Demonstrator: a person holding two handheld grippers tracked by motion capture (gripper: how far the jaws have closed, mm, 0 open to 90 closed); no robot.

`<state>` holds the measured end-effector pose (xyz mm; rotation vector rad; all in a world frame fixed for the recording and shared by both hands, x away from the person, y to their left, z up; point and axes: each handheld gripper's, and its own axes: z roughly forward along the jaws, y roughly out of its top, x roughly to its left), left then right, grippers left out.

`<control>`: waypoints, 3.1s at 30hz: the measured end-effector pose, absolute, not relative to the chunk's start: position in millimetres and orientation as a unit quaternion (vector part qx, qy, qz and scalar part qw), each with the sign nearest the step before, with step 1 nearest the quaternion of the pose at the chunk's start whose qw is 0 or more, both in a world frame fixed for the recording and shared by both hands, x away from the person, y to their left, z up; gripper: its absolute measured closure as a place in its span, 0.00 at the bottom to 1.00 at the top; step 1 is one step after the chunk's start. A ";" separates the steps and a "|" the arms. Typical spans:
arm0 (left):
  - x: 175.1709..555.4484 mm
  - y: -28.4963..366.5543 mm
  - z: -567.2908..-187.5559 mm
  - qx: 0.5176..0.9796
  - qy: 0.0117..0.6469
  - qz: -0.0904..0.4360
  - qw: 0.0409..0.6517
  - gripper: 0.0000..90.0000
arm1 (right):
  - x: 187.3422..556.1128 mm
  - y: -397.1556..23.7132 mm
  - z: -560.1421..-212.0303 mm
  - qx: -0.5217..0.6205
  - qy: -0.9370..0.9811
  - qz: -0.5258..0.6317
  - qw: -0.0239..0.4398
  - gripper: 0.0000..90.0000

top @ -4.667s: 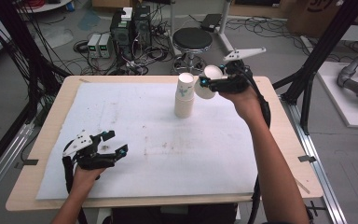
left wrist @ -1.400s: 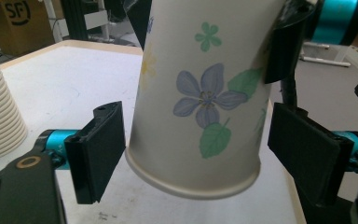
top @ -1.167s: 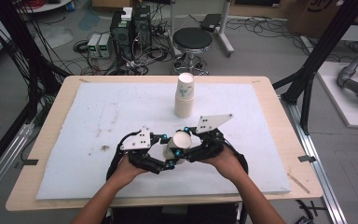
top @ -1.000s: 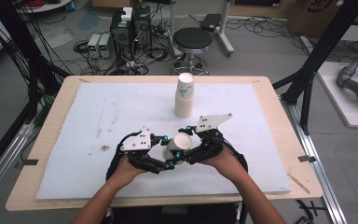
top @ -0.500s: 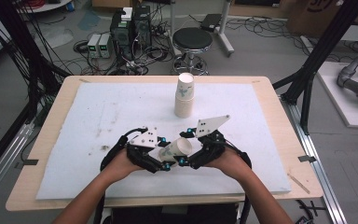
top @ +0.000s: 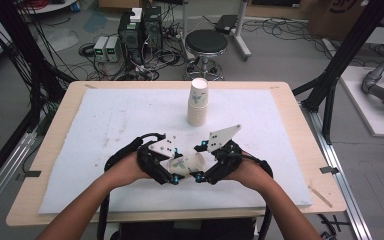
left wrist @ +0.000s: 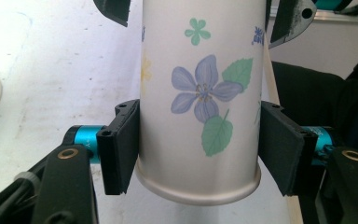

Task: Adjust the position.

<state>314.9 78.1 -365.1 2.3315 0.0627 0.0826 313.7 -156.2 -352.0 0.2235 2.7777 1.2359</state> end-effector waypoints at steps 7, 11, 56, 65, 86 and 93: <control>314.1 77.3 -365.5 0.918 0.018 0.028 0.396 0.41 | 313.5 -153.7 -354.3 0.051 0.923 0.380 0.039 0.31; 313.8 76.1 -367.0 0.923 0.010 0.025 0.383 0.41 | 312.9 -150.8 -355.6 0.038 0.926 0.374 0.032 0.39; 301.8 94.2 -400.0 0.800 0.071 0.019 0.596 0.19 | 298.6 -212.1 -384.8 0.096 0.856 0.508 0.004 0.41; 301.6 90.5 -402.6 0.792 0.068 0.016 0.606 0.19 | 298.8 -212.4 -383.9 0.096 0.852 0.514 -0.003 0.41; 301.1 94.8 -402.8 0.770 0.044 0.003 0.636 0.31 | 304.7 -210.8 -383.5 0.091 0.830 0.548 -0.050 0.42; 301.2 97.8 -397.3 0.781 0.047 0.007 0.623 0.38 | 305.4 -207.7 -382.7 0.096 0.830 0.547 -0.052 0.40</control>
